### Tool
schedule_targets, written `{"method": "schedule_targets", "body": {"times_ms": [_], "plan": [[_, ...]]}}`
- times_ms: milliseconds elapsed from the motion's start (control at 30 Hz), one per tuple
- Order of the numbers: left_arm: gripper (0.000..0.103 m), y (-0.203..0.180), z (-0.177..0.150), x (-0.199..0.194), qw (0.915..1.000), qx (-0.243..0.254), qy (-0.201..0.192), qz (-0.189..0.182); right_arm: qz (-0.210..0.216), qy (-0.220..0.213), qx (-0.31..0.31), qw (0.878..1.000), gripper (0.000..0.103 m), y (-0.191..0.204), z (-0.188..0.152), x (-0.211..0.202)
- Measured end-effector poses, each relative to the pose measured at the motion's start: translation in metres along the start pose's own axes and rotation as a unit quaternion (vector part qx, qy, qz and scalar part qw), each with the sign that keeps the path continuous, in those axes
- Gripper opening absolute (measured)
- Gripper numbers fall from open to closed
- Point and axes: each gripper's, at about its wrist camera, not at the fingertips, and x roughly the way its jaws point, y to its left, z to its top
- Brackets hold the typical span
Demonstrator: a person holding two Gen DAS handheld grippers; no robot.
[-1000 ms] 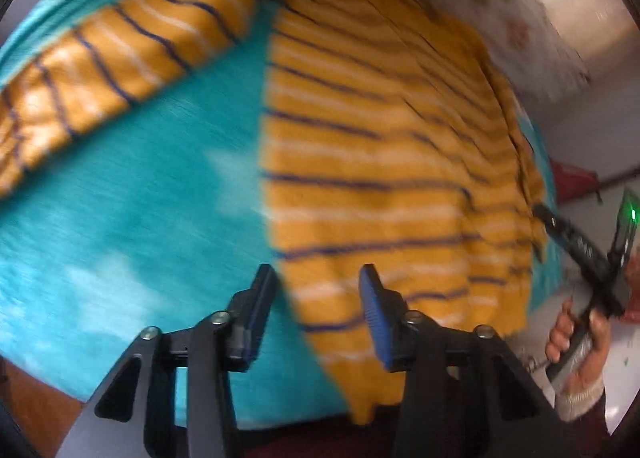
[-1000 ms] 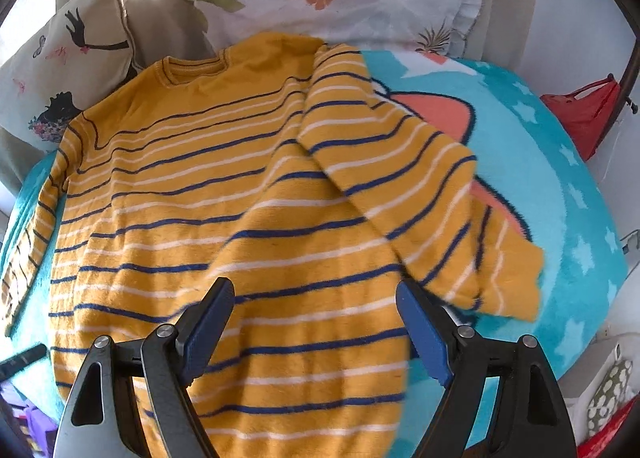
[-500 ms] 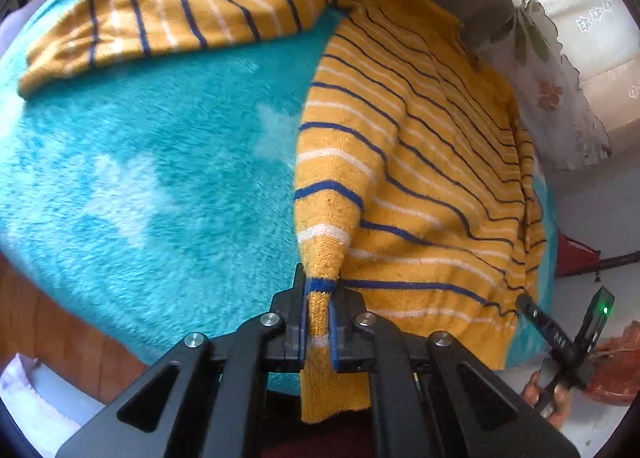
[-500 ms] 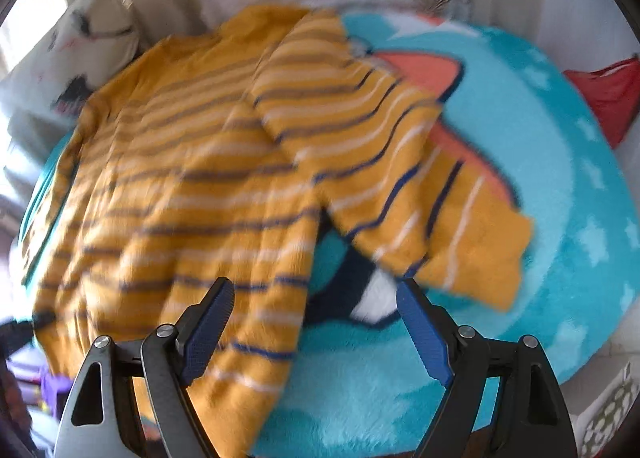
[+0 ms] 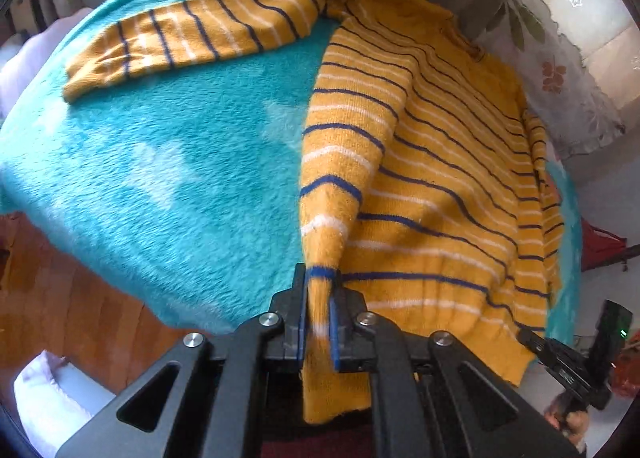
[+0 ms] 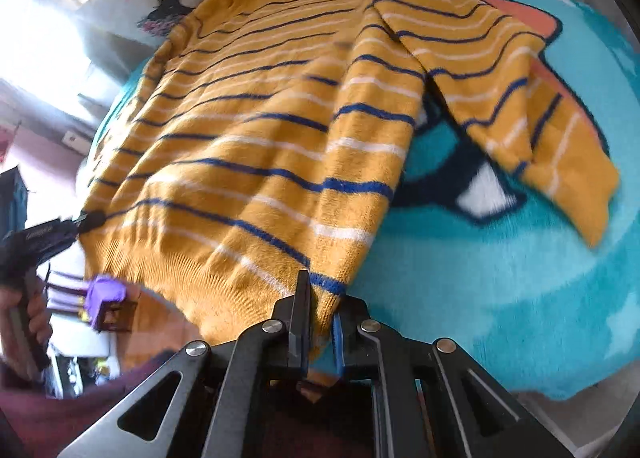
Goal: Fold small clothes
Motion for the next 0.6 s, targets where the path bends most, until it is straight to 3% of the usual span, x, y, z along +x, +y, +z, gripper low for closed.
{"method": "schedule_targets", "body": {"times_ms": [67, 133, 167, 200, 300, 400, 533, 567, 600], "plan": [[0.013, 0.002, -0.001, 0.001, 0.9999, -0.006, -0.007, 0.009, -0.017, -0.011, -0.008, 1.000, 0.015, -0.007, -0.002, -0.010], [0.020, 0.008, 0.001, -0.002, 0.9997, -0.016, -0.011, 0.012, -0.022, -0.039, 0.020, 0.999, 0.027, -0.025, 0.005, -0.025], [0.027, 0.013, 0.002, -0.006, 0.9995, -0.023, -0.017, 0.014, -0.045, -0.061, 0.046, 0.996, 0.036, -0.040, 0.008, -0.035], [0.034, 0.018, 0.003, -0.012, 0.9991, -0.028, -0.026, 0.018, -0.071, -0.078, 0.069, 0.992, 0.045, -0.050, 0.012, -0.038], [0.039, 0.010, 0.007, -0.023, 0.9975, -0.029, -0.053, 0.037, -0.139, -0.113, 0.164, 0.970, 0.055, -0.101, 0.016, -0.054], [0.049, 0.002, 0.013, -0.031, 0.9965, -0.028, -0.071, 0.036, -0.159, -0.129, 0.242, 0.949, 0.056, -0.146, 0.017, -0.056], [0.049, -0.015, 0.018, -0.033, 0.9964, -0.013, -0.079, 0.030, -0.158, -0.147, 0.252, 0.943, 0.058, -0.162, 0.031, -0.044], [0.049, -0.022, 0.019, -0.034, 0.9962, -0.010, -0.081, 0.029, -0.142, -0.147, 0.246, 0.948, 0.046, -0.161, 0.037, -0.041], [0.049, -0.028, 0.021, -0.034, 0.9961, -0.008, -0.083, 0.028, -0.129, -0.150, 0.242, 0.950, 0.025, -0.162, 0.040, -0.042]]}}
